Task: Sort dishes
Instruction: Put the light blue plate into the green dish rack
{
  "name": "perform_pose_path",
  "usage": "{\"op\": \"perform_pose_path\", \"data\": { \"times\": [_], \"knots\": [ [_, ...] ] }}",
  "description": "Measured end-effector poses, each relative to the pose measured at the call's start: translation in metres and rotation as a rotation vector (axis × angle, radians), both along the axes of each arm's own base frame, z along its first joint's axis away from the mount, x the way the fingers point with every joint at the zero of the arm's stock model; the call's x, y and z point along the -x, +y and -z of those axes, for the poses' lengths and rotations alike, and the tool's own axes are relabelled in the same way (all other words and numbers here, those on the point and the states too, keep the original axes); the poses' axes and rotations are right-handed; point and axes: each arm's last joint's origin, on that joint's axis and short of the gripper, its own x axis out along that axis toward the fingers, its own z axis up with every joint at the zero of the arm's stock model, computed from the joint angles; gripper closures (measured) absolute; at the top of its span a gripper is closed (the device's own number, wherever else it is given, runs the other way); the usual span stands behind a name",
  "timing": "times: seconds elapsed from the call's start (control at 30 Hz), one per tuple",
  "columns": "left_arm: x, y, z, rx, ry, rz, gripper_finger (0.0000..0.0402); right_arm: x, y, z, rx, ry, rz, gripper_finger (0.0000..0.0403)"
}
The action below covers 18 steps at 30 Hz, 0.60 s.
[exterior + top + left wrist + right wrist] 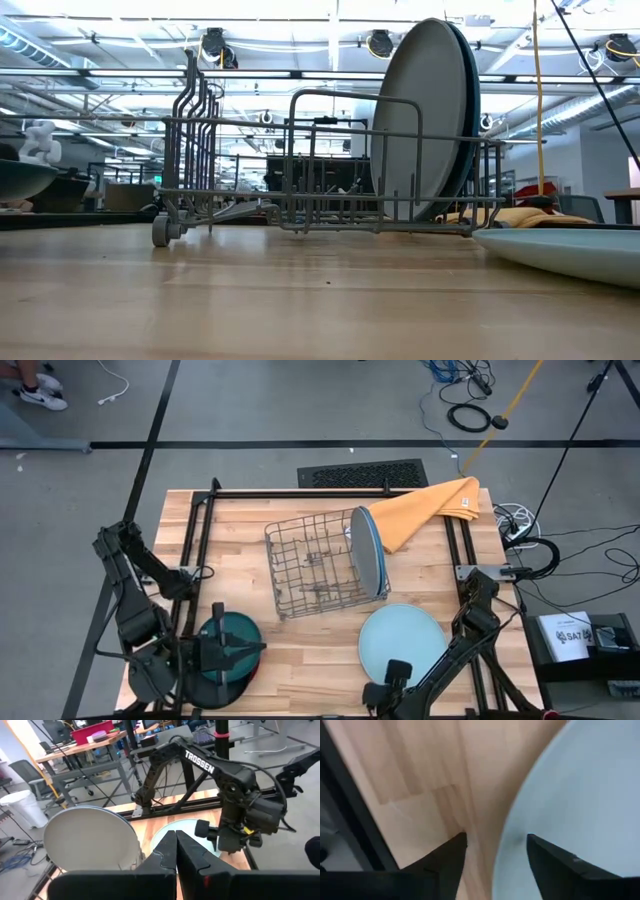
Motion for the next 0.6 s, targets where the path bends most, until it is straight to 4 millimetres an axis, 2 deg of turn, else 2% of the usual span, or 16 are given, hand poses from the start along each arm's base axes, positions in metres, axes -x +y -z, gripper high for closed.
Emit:
{"op": "perform_pose_path", "data": {
  "times": [0.27, 0.47, 0.6],
  "knots": [
    [-0.001, 0.0, 0.003, 0.02, -0.005, -0.013, 0.0402, -0.006, -0.003, 0.003, -0.032, 0.018, -0.091, 0.0383],
    [-0.003, 0.001, 0.003, 0.019, -0.004, -0.021, 0.0402, -0.011, -0.008, 0.0, -0.056, 0.053, -0.147, 0.0398],
    [-0.007, 0.002, 0.007, 0.001, 0.008, -0.039, 0.0402, -0.014, -0.005, -0.021, -0.069, 0.041, -0.169, 0.0401]
  ]
}}
